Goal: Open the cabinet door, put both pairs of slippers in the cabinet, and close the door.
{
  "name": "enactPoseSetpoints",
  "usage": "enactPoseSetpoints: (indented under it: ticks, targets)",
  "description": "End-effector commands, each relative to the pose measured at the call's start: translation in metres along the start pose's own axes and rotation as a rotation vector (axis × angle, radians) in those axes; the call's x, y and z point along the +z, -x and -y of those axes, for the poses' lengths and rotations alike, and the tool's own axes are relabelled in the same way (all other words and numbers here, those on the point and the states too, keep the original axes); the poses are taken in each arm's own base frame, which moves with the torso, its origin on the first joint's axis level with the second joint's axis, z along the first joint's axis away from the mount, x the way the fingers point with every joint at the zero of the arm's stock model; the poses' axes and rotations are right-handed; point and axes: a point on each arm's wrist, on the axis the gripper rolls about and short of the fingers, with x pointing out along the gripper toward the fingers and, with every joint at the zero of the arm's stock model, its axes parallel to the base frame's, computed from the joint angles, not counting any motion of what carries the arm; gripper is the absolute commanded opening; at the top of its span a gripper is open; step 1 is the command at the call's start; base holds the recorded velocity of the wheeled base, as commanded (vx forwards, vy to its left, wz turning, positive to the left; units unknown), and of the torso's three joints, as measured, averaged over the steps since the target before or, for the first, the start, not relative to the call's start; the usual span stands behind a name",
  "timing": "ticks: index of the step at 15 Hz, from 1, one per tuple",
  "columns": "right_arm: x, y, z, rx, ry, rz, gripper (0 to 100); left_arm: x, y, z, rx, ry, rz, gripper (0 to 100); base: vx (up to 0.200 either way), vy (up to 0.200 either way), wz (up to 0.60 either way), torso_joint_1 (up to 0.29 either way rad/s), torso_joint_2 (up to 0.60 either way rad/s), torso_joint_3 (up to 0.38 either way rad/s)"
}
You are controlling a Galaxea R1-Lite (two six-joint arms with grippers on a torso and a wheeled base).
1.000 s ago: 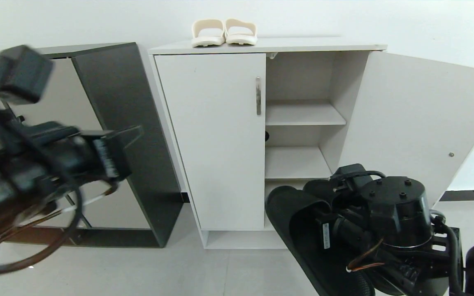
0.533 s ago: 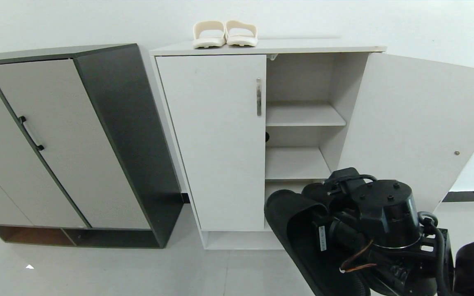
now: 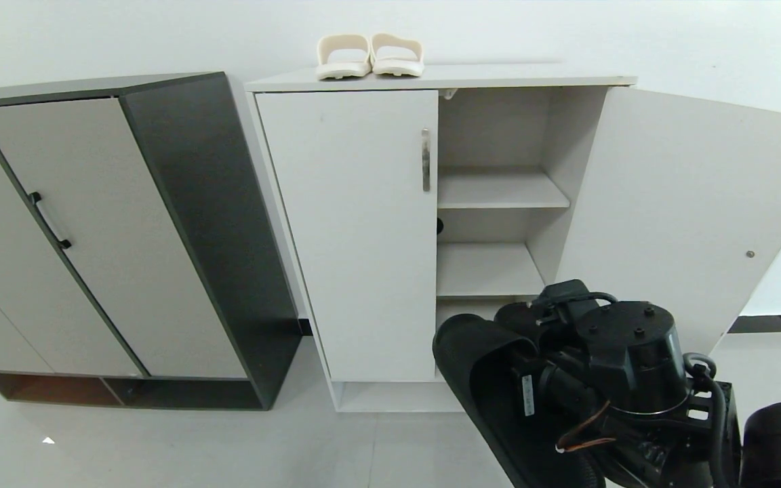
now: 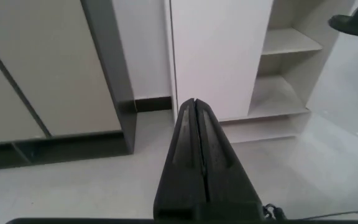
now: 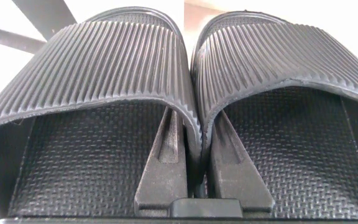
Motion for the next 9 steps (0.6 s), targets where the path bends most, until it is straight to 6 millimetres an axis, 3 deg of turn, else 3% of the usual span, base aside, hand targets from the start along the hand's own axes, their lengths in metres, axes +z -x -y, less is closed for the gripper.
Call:
enactPoseSetpoints:
  ticks: [1, 6, 9]
  targets:
    - [0.001, -0.010, -0.006, 0.002, -0.010, 0.019, 0, -0.001, 0.001, 0.000, 0.014, 0.028, 0.008, 0, 0.000, 0.000, 0.00, 0.000, 0.00, 0.000]
    - [0.008, -0.052, -0.011, -0.185, -0.047, 0.072, 0, -0.001, 0.001, -0.001, 0.029, 0.036, 0.010, 0, 0.000, 0.000, 0.00, 0.000, 0.00, 0.000]
    - [0.003, -0.066, -0.015, -0.235, -0.049, 0.081, 0, -0.001, 0.001, -0.001, 0.031, 0.032, 0.009, 0, 0.000, -0.200, 0.00, 0.004, 0.00, 0.001]
